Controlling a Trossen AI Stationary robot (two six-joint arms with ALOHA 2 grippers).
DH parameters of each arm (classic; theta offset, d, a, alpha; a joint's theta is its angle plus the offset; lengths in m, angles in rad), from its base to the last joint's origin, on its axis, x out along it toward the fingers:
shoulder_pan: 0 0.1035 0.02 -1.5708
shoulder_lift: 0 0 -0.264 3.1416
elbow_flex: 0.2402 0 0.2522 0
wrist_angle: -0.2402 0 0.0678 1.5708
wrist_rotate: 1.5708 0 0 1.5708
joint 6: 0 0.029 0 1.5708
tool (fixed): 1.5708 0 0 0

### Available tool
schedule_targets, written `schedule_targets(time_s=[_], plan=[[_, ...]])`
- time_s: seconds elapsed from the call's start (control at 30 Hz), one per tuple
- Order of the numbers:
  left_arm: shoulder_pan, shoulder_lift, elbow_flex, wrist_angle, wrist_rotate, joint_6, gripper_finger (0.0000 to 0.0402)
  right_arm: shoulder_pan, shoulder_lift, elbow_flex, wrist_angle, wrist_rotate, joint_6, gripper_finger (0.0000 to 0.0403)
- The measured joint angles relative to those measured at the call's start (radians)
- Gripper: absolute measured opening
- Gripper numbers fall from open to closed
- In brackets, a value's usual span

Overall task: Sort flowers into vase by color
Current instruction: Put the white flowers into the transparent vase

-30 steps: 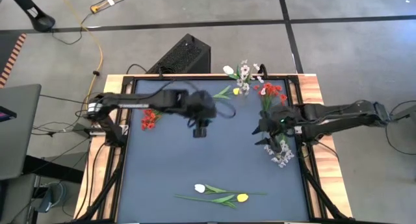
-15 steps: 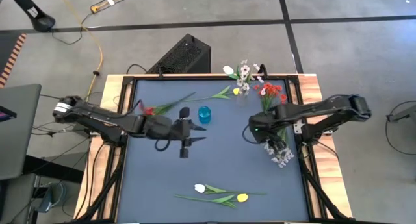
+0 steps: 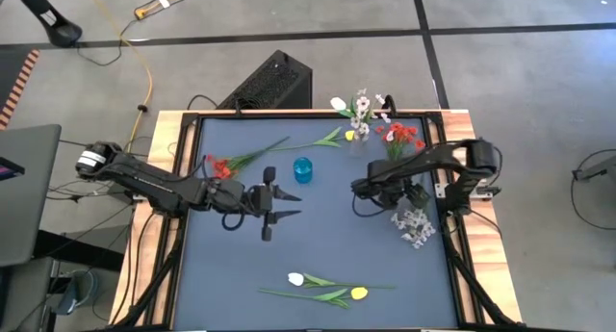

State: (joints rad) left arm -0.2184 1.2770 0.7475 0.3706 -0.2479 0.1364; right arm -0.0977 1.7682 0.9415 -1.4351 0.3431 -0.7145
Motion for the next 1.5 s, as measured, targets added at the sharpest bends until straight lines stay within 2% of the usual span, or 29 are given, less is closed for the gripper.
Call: schedule_targets(time_s=[0.17,0.3,0.63,0.77,0.97,1.1,1.3,1.43,1.5], plan=[[0.000,0.000,0.000,-0.029,0.001,0.007,0.0125,-0.015,0.020,-0.069,0.018,-0.003,-0.026,0.0236],[0.000,0.000,0.000,-0.034,-0.001,0.024,0.0125,0.004,0.002,-0.126,0.087,-0.068,-0.025,0.0222],[0.017,0.001,0.000,-0.013,-0.002,0.043,0.0125,0.153,0.005,-0.263,0.260,-0.058,-0.042,0.0211],[0.032,0.001,0.000,-0.006,-0.002,0.038,0.0125,0.220,0.005,-0.240,0.274,-0.059,-0.043,0.0165],[0.048,0.001,0.000,0.029,-0.003,0.034,0.0125,0.280,0.005,-0.165,0.203,-0.085,-0.045,0.0035],[0.048,0.001,0.000,0.052,-0.003,0.034,0.0125,0.292,-0.003,-0.097,0.136,-0.087,0.022,0.0029],[0.056,0.001,0.000,0.085,-0.003,0.035,0.0125,0.271,-0.143,-0.006,0.100,-0.137,0.068,0.0031],[0.068,0.002,0.000,0.092,-0.003,0.020,0.0125,0.198,-0.327,0.046,0.094,-0.264,0.137,0.0031],[0.076,0.002,0.000,0.087,-0.003,-0.006,0.0125,0.151,-0.434,0.068,0.146,-0.330,0.202,0.0031]])
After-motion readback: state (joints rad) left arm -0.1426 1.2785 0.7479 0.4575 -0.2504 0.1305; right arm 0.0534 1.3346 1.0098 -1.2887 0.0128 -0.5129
